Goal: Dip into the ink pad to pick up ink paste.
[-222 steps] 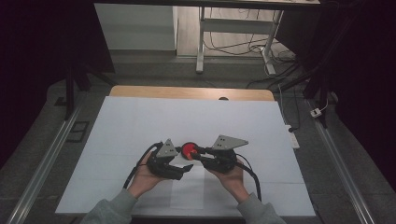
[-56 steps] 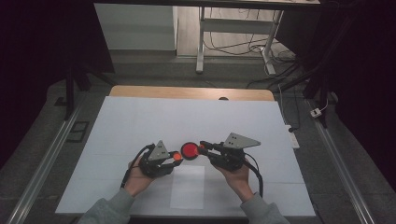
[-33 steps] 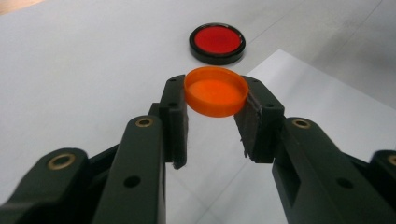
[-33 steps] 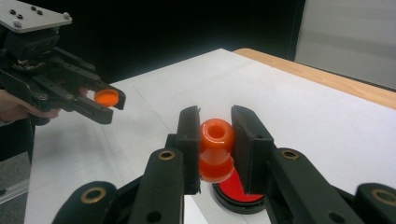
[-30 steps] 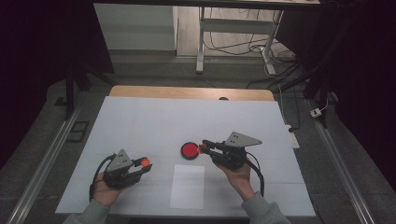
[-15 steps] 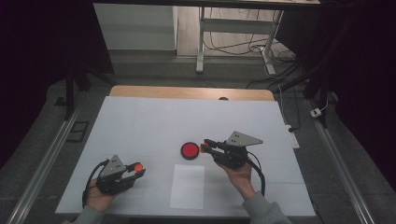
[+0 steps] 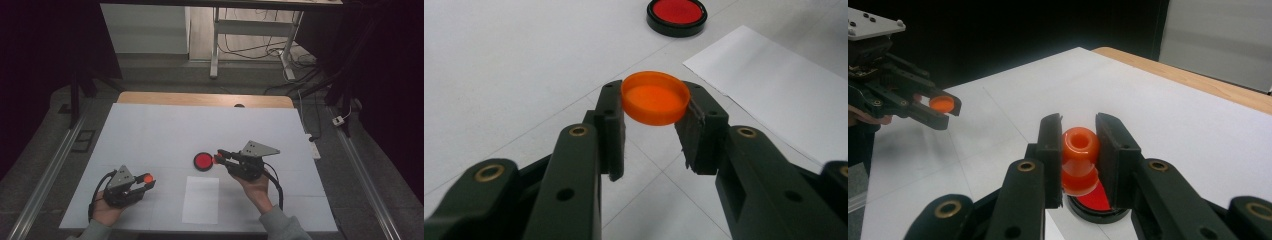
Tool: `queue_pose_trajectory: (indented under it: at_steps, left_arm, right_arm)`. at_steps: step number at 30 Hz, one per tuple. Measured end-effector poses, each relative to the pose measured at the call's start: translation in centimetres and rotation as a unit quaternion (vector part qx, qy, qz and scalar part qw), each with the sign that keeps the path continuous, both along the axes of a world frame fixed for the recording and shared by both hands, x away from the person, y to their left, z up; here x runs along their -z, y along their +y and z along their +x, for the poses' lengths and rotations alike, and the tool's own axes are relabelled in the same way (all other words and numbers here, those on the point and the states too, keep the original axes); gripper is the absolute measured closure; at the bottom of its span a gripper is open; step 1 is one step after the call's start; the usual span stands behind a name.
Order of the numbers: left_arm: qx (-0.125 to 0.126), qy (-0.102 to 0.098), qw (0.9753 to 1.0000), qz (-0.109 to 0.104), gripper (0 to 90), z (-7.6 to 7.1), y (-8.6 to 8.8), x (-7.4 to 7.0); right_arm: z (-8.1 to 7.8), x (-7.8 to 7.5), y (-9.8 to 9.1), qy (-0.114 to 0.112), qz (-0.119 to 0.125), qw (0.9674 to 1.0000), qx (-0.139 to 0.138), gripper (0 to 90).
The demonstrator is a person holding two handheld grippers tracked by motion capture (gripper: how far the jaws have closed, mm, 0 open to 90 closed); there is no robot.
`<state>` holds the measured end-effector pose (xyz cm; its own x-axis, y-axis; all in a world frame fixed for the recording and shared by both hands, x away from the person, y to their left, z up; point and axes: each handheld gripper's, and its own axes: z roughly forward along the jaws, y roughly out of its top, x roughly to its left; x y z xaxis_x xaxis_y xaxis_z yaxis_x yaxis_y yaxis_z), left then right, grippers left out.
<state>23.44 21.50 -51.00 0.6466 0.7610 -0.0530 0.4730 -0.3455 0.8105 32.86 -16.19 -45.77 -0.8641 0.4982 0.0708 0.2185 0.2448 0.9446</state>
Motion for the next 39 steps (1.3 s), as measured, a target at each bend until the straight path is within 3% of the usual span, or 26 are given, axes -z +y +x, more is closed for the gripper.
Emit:
queue_pose_trajectory:
  at_steps: [13,39]
  left_arm:
    - [0.002,0.003,1.0,-0.005,64.6,0.1,0.1,0.1]
    - [-0.002,0.003,1.0,-0.004,64.6,0.1,0.0,0.1]
  right_arm:
    - [0.6,0.5,0.6,0.001,-0.015,0.9999,0.002,72.7]
    - [3.3,2.7,2.2,0.028,-0.044,0.9985,0.018,72.7]
